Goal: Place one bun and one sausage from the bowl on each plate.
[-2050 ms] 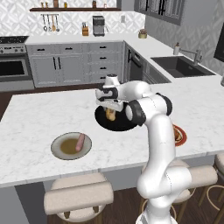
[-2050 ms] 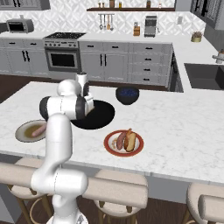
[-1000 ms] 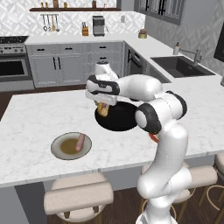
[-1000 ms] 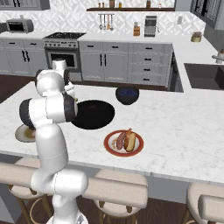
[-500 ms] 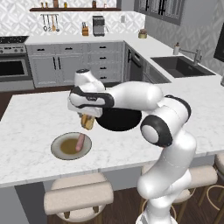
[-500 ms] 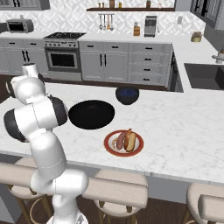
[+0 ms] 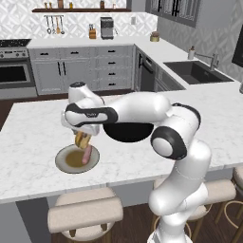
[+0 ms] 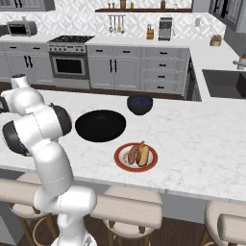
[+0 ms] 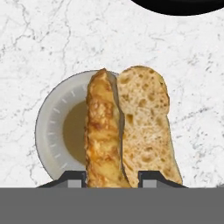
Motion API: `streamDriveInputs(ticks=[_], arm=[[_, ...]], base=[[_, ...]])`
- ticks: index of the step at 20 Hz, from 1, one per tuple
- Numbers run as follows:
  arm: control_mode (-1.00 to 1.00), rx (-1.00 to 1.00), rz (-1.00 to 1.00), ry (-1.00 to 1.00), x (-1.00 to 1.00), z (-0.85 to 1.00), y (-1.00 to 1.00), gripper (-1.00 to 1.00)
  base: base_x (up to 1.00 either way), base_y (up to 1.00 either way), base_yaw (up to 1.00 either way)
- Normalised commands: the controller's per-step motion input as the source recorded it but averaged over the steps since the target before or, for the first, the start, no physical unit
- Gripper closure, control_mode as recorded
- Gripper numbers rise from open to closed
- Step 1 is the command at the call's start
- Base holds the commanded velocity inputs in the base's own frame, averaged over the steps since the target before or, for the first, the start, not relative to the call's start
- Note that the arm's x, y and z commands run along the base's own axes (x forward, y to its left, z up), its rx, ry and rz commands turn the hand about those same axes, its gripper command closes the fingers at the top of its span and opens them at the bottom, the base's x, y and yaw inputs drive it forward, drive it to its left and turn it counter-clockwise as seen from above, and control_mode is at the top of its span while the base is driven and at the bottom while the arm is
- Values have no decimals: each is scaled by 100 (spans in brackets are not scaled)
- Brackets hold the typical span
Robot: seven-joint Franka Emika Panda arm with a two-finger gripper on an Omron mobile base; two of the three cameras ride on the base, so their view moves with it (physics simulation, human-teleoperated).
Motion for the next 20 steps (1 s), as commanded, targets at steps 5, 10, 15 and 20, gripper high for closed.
streamDriveInputs(ticks=[5, 10, 15, 20], arm=[[-100, 0, 0, 3, -1, -42, 10, 100], [-100, -2, 0, 4, 0, -38, 28, 100], [-100, -1, 1, 2, 4, -8, 20, 100], [-100, 0, 3, 1, 16, -21, 5, 100]], base=[[0, 0, 0], [0, 0, 0], [0, 0, 0], [0, 0, 0]])
